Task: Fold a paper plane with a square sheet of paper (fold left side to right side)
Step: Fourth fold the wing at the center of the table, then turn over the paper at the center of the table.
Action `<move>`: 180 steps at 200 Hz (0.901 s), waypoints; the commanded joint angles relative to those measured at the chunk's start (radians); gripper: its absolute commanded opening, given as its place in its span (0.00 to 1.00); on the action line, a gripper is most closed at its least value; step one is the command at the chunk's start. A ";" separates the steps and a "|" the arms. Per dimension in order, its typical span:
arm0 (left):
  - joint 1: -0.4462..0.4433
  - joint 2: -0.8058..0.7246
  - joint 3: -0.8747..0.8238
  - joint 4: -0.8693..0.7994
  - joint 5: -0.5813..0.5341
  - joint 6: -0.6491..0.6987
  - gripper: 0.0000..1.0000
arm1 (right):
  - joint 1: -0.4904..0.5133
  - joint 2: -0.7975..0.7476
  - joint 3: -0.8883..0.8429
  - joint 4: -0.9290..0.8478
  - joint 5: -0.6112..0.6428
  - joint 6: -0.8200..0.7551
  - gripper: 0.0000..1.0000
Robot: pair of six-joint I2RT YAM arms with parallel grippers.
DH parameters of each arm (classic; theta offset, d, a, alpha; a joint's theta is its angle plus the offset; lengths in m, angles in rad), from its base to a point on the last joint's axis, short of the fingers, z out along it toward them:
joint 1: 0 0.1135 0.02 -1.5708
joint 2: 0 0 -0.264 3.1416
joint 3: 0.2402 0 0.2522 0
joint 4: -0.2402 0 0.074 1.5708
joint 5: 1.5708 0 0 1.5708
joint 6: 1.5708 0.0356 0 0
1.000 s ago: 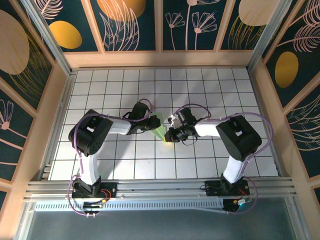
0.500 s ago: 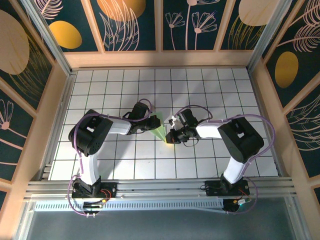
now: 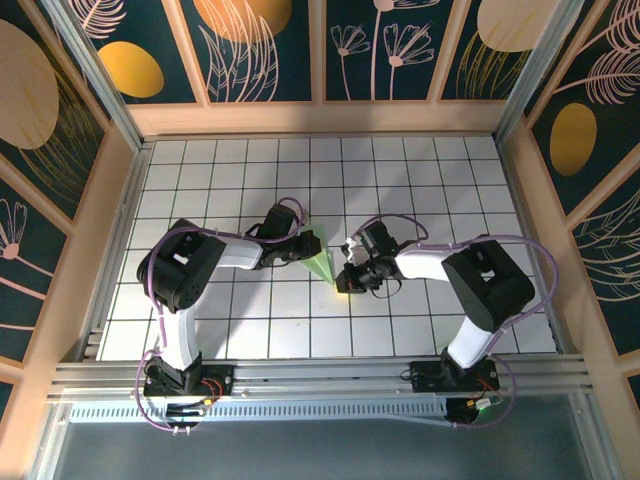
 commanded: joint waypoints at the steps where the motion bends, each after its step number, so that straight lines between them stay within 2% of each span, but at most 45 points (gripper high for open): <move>1: 0.009 0.019 -0.013 -0.094 -0.029 0.002 0.01 | -0.022 -0.079 -0.010 -0.085 0.000 -0.022 0.00; 9: 0.009 0.005 0.001 -0.093 -0.015 0.002 0.04 | -0.036 -0.099 -0.005 -0.073 -0.007 -0.022 0.02; 38: 0.009 -0.065 0.066 -0.128 0.002 0.017 0.16 | -0.064 -0.144 0.006 0.023 -0.002 -0.011 0.21; 61: 0.010 -0.136 0.111 -0.183 -0.054 0.041 0.27 | -0.064 -0.138 0.025 0.097 0.035 -0.019 0.34; 83: 0.010 -0.216 0.100 -0.212 -0.141 0.053 0.39 | -0.064 -0.106 0.053 0.162 0.041 -0.024 0.40; 124: 0.010 -0.403 -0.039 -0.230 -0.342 0.055 0.48 | -0.064 0.005 0.144 0.195 0.044 -0.065 0.43; 180: 0.010 -0.530 -0.175 -0.222 -0.409 0.033 0.52 | -0.060 0.168 0.248 0.219 0.009 -0.088 0.41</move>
